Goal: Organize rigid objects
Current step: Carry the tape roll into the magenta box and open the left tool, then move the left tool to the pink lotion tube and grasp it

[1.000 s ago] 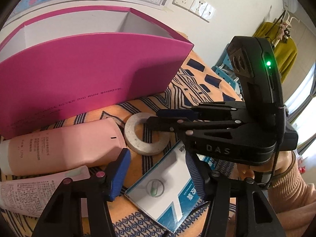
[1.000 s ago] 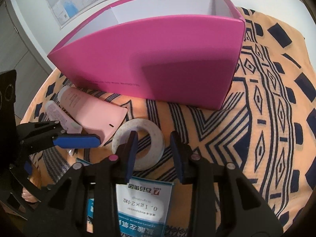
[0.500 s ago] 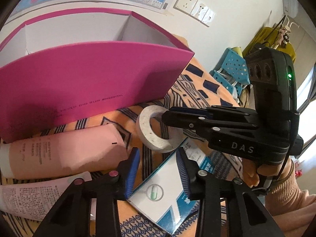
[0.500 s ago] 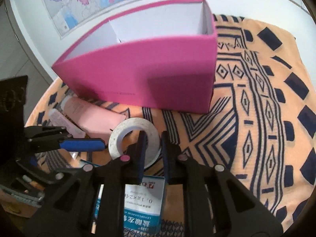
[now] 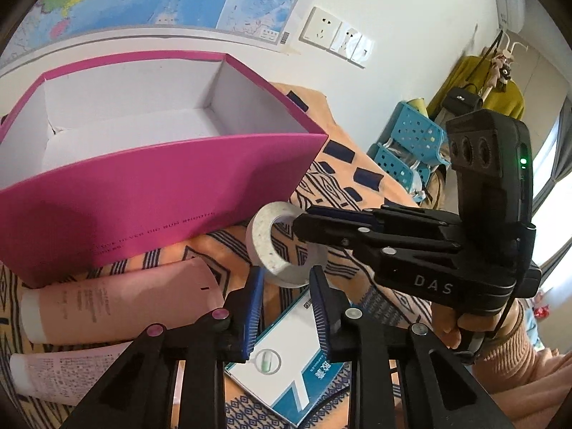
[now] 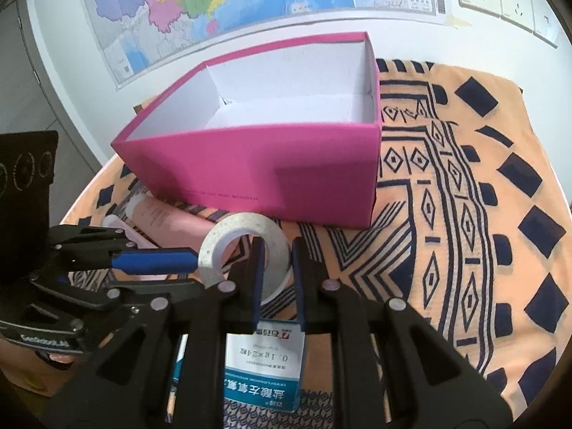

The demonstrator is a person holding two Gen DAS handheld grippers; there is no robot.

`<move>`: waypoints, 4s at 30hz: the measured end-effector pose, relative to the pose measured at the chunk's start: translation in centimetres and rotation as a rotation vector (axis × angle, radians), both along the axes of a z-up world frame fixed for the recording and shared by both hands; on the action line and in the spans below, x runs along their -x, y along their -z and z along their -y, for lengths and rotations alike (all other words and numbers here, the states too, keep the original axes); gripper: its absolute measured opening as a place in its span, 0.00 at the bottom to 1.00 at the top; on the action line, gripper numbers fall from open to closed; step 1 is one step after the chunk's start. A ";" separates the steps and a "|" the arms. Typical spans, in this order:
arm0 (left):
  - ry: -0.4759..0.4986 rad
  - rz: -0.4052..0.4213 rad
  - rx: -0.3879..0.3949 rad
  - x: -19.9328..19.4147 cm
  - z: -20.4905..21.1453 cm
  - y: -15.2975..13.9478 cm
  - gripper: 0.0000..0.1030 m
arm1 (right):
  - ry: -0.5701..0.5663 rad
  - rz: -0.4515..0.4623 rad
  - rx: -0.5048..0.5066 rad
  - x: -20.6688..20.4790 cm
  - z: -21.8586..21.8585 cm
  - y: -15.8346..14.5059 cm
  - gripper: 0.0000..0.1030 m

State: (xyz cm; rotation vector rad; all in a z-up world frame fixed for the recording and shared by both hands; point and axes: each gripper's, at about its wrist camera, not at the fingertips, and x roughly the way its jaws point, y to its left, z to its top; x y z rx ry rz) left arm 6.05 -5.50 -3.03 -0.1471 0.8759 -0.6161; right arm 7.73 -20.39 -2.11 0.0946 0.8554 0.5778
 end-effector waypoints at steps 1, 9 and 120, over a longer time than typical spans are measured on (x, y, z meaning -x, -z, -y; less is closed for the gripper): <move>-0.004 0.001 -0.001 -0.1 0.0 -0.1 0.25 | 0.000 0.007 -0.002 0.1 0.0 -0.3 0.16; 0.000 0.072 -0.017 -0.6 0.3 -2.5 0.25 | 0.000 0.077 0.005 -0.3 -0.1 -3.0 0.16; -0.380 -0.046 -0.147 -0.2 -12.9 3.0 0.51 | -0.079 -0.231 -0.109 -2.5 -6.9 4.8 0.42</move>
